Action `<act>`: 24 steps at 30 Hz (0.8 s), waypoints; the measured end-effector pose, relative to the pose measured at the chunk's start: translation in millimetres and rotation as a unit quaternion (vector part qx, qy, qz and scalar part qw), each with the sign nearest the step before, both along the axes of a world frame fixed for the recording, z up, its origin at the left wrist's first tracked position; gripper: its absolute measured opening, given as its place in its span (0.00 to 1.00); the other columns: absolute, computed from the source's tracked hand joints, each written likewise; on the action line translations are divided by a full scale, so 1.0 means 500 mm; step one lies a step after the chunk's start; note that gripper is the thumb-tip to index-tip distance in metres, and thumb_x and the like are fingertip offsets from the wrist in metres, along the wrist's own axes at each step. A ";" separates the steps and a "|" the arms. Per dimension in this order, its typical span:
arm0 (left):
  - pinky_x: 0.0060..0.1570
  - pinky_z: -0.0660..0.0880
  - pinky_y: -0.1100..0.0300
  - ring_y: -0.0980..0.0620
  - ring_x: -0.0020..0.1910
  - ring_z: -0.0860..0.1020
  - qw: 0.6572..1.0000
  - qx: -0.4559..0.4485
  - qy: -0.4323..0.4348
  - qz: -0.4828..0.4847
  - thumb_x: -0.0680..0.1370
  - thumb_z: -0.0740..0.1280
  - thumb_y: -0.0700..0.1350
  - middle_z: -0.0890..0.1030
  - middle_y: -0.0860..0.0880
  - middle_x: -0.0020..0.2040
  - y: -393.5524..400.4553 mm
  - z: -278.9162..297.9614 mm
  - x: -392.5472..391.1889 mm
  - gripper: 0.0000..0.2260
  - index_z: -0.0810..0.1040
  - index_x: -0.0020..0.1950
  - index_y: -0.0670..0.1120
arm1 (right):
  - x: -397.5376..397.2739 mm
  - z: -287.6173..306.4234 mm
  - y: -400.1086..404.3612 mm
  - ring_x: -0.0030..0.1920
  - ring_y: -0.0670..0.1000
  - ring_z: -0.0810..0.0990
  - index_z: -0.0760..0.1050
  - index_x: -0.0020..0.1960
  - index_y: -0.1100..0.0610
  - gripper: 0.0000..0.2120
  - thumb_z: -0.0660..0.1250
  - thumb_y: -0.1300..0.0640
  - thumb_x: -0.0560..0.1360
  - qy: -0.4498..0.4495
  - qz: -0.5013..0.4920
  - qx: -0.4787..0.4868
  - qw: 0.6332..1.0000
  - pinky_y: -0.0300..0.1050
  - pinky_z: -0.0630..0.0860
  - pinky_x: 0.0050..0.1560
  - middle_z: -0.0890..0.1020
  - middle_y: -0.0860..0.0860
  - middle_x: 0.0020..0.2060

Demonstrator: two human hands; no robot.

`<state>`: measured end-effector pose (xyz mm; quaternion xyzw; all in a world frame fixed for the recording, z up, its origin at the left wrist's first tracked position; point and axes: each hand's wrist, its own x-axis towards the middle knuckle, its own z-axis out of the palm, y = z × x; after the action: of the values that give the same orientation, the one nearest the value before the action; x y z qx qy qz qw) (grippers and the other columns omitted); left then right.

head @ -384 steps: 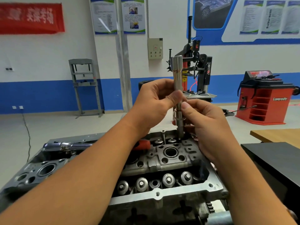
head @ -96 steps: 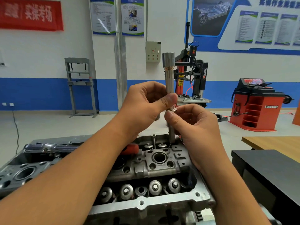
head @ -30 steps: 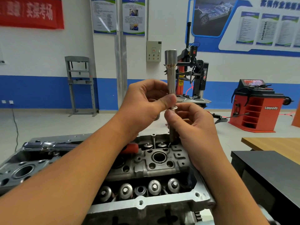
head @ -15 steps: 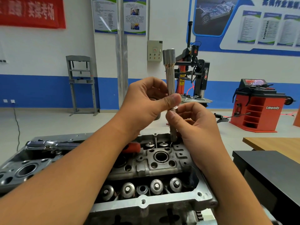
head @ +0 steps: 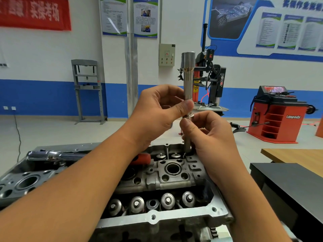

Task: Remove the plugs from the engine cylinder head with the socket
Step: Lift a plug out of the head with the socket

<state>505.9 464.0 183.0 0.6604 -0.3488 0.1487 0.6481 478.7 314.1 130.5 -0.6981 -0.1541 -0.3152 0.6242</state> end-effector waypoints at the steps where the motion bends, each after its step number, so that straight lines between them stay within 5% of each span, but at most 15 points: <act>1: 0.26 0.70 0.63 0.53 0.30 0.74 1.000 -0.001 0.006 -0.018 0.76 0.73 0.45 0.87 0.40 0.48 0.000 0.000 -0.001 0.10 0.82 0.55 0.44 | 0.000 0.000 0.000 0.44 0.60 0.85 0.80 0.48 0.52 0.04 0.73 0.52 0.79 0.001 0.005 -0.008 1.000 0.64 0.84 0.46 0.85 0.53 0.41; 6: 0.26 0.70 0.64 0.53 0.28 0.75 1.000 0.007 -0.005 -0.025 0.82 0.68 0.35 0.87 0.42 0.46 -0.002 -0.002 0.003 0.07 0.81 0.57 0.44 | -0.004 0.002 0.006 0.44 0.68 0.83 0.83 0.48 0.53 0.07 0.69 0.51 0.81 -0.007 0.025 -0.003 1.000 0.70 0.81 0.44 0.84 0.59 0.41; 11: 0.26 0.71 0.65 0.58 0.29 0.76 1.000 0.003 -0.017 0.021 0.69 0.76 0.48 0.86 0.48 0.41 -0.002 -0.001 0.001 0.13 0.82 0.50 0.46 | -0.003 0.001 0.002 0.44 0.64 0.84 0.80 0.45 0.51 0.08 0.77 0.49 0.76 -0.007 -0.005 0.018 1.000 0.62 0.83 0.43 0.85 0.54 0.40; 17: 0.27 0.70 0.58 0.48 0.31 0.74 0.999 0.043 0.009 -0.021 0.85 0.64 0.40 0.87 0.44 0.50 -0.003 -0.001 -0.005 0.08 0.82 0.59 0.43 | 0.002 0.001 0.006 0.43 0.66 0.82 0.79 0.49 0.52 0.05 0.68 0.53 0.83 -0.017 0.001 -0.007 1.000 0.66 0.80 0.41 0.85 0.54 0.41; 21: 0.27 0.67 0.60 0.52 0.29 0.71 0.999 0.027 0.010 -0.014 0.85 0.63 0.35 0.88 0.45 0.45 -0.001 0.001 -0.004 0.08 0.82 0.57 0.42 | 0.000 0.002 0.006 0.45 0.63 0.85 0.82 0.49 0.51 0.04 0.70 0.52 0.82 -0.003 0.013 0.013 1.000 0.68 0.82 0.46 0.86 0.52 0.42; 24: 0.27 0.69 0.65 0.55 0.32 0.79 0.999 0.030 -0.013 0.000 0.82 0.68 0.38 0.88 0.46 0.44 -0.002 0.000 -0.001 0.04 0.82 0.55 0.43 | -0.002 0.002 0.003 0.44 0.59 0.86 0.81 0.46 0.50 0.09 0.78 0.48 0.75 -0.003 -0.004 0.009 1.000 0.62 0.84 0.47 0.86 0.50 0.40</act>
<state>505.3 463.1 182.9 0.6781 -0.3610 0.1466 0.6232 477.6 315.5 131.6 -0.6917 -0.1504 -0.3212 0.6291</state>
